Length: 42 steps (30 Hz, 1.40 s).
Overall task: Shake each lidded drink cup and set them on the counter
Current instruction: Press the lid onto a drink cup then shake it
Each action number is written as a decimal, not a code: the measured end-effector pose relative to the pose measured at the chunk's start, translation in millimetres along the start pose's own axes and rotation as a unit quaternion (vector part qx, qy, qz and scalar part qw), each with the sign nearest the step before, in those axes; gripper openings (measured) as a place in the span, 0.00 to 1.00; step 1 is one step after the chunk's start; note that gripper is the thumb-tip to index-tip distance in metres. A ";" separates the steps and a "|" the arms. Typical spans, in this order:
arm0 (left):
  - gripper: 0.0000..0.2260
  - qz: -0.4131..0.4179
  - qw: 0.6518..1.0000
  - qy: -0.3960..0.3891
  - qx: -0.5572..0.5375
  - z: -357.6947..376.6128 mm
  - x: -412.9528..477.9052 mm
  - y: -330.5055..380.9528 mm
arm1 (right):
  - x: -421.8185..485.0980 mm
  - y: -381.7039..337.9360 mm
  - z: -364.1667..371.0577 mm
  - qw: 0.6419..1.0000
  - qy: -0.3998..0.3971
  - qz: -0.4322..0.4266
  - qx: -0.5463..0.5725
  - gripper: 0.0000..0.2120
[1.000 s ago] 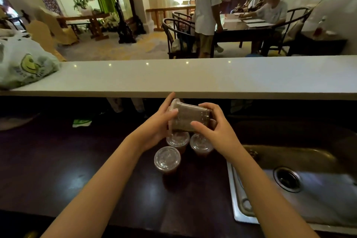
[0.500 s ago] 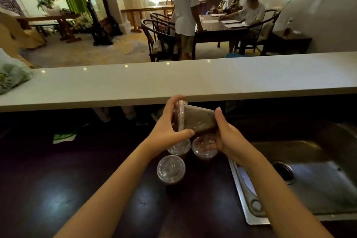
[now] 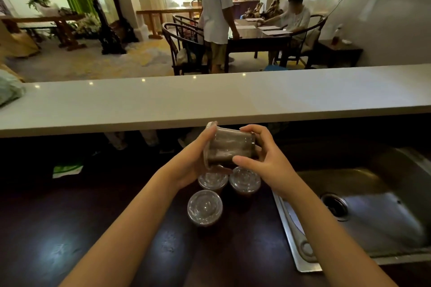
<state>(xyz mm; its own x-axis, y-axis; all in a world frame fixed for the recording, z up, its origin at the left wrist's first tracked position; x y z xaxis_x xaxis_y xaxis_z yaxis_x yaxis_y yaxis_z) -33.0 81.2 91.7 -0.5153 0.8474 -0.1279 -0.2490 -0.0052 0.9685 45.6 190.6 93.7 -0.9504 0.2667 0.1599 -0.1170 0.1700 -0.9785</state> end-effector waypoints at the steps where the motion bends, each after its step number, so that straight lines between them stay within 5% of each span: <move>1: 0.15 -0.004 1.000 0.003 -0.006 3.2 -0.3 2.6 | 1.2 -2.6 -0.6 1.000 -0.011 -0.007 -0.008 0.27; 3: 0.08 -0.004 1.000 0.007 -0.026 3.1 4.1 2.4 | 2.8 -7.5 -3.8 0.999 -0.031 -0.020 -0.020 0.28; 6: 0.31 0.034 0.999 0.039 -0.013 0.4 12.3 6.3 | 5.9 -5.9 -10.2 0.998 -0.055 -0.013 0.009 0.29; 8: 0.36 0.082 0.994 0.068 0.027 2.8 12.0 11.8 | 8.3 -0.1 -15.5 0.997 -0.048 0.023 0.058 0.26; 14: 0.35 0.207 0.932 0.094 0.282 23.9 -1.9 34.7 | 10.4 11.9 -18.6 0.987 -0.052 0.119 0.092 0.28; 17: 0.37 0.227 0.926 0.071 0.293 29.8 -2.2 36.3 | 11.4 3.6 -21.7 0.987 -0.037 0.103 0.120 0.25; 21: 0.38 0.165 0.950 0.073 0.255 25.1 4.7 30.6 | 10.7 1.8 -26.9 0.995 -0.023 0.058 0.072 0.21; 26: 0.31 0.011 0.993 0.098 0.071 17.0 12.0 14.5 | 10.5 -4.2 -28.3 0.999 -0.044 -0.001 0.009 0.22; 29: 0.32 0.014 0.995 0.091 0.043 16.8 15.1 12.0 | 11.6 -6.1 -28.1 0.998 -0.055 -0.015 0.023 0.26; 34: 0.32 0.087 0.977 0.147 0.126 14.5 18.8 19.4 | 16.6 14.2 -25.1 0.968 -0.064 0.052 0.237 0.34; 42: 0.28 0.154 0.953 0.160 0.204 21.5 20.3 28.6 | 14.6 19.0 -14.4 0.909 -0.045 0.060 0.409 0.21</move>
<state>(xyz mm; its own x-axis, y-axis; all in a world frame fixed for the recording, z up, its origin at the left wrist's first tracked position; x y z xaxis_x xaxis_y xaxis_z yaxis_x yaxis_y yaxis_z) -32.9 109.6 121.4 -0.7522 0.6335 0.1811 0.2616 0.0349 0.9645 33.6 211.4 79.3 -0.9859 0.1521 0.0703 -0.1513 -0.6276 -0.7637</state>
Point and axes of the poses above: each hand's wrist, its own x-axis towards the middle knuckle, its own z-axis out of the palm, y = z × x, the point moved 7 cm from there along x, towards the middle knuckle, and after that the axes turned 2 degrees about -x, right-handed, at the moved point
